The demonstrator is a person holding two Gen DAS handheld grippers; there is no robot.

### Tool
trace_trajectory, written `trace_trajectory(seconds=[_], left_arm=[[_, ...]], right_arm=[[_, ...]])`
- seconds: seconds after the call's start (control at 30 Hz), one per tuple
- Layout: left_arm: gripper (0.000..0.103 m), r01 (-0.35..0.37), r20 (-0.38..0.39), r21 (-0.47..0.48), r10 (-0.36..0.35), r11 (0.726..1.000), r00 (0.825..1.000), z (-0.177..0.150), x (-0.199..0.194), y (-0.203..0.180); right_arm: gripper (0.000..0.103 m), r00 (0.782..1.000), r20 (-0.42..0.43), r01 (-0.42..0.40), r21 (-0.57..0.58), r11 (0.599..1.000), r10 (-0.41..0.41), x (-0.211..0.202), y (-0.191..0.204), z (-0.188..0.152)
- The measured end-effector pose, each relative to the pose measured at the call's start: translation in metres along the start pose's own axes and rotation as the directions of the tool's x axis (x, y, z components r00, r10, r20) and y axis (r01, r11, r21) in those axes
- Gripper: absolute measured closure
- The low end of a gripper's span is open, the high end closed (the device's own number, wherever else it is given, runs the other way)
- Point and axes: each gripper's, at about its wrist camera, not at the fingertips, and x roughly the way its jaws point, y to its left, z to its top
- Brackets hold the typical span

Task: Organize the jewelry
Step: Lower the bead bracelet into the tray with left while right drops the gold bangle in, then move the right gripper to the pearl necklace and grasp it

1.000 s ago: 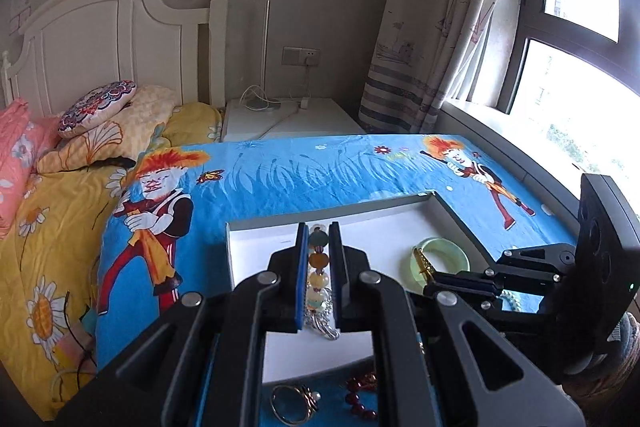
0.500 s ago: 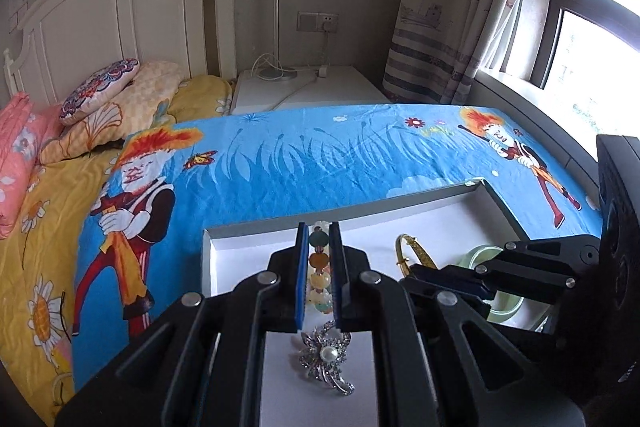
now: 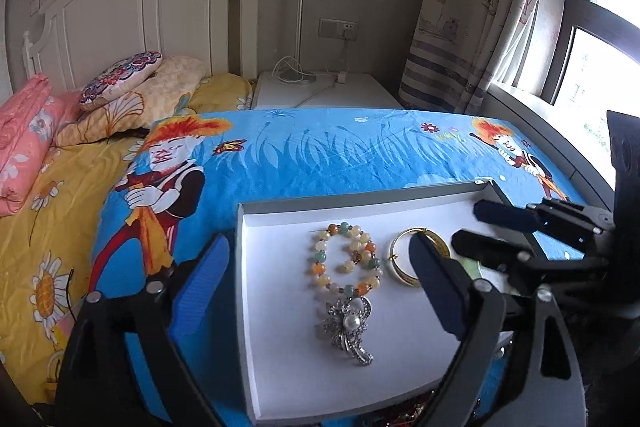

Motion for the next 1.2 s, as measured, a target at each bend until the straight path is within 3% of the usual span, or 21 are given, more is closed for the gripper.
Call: trace_trajectory(seconds=[0.07,0.2,0.3,0.37,0.47,0.57,0.7,0.77,0.8,1.0,1.2], left_arm=[[0.003,-0.037,0.025,0.017,0.037,0.999,0.999,-0.006,-0.012,-0.002],[0.003,-0.127,0.085,0.085,0.120,0.988,0.989,-0.024,-0.037,-0.013],[0.003,-0.139,0.109,0.114,0.127,0.984,0.986,-0.044,-0.055,-0.021],[0.003,-0.103,0.089,0.120,0.093,0.987,0.992,-0.058,-0.061,-0.023],[0.003,-0.054,0.055,0.106,0.049,0.993,0.997,-0.078,-0.064,-0.023],[0.003,-0.018,0.032,0.070,0.016,0.997,0.999,-0.095,-0.065,-0.021],[0.003,0.009,0.042,0.026,-0.010,1.000,0.999,-0.107,-0.071,-0.013],[0.003,0.030,0.050,0.004,-0.030,1.000,0.998,-0.107,-0.072,-0.008],[0.003,0.045,0.033,-0.007,-0.045,0.999,0.998,-0.107,-0.069,-0.006],[0.003,0.078,-0.013,-0.067,-0.079,0.995,0.997,-0.104,-0.058,0.003],[0.003,0.092,-0.021,-0.079,-0.094,0.993,0.995,-0.104,-0.055,0.004]], right_arm=[[0.054,0.999,0.037,0.006,0.022,1.000,-0.007,-0.016,-0.009,-0.001],[0.016,0.989,0.142,0.035,0.042,0.999,-0.041,-0.058,-0.024,-0.011],[0.016,0.974,0.213,0.064,0.043,0.997,-0.072,-0.091,-0.037,-0.022],[0.016,0.956,0.251,0.143,0.059,0.988,-0.154,-0.114,-0.047,-0.035],[0.016,0.937,0.216,0.251,0.132,0.959,-0.275,-0.131,-0.069,-0.056],[0.016,0.945,0.141,0.260,0.226,0.939,-0.296,-0.134,-0.102,-0.077],[0.016,0.946,0.121,0.246,0.332,0.911,-0.300,-0.139,-0.129,-0.107],[0.021,0.955,0.117,0.211,0.375,0.903,-0.272,-0.135,-0.136,-0.119],[0.028,0.959,0.116,0.197,0.380,0.904,-0.258,-0.133,-0.135,-0.121],[0.029,0.980,0.043,0.181,0.213,0.960,-0.195,-0.118,-0.104,-0.121],[0.032,0.981,-0.036,0.192,0.089,0.977,-0.190,-0.104,-0.076,-0.126]])
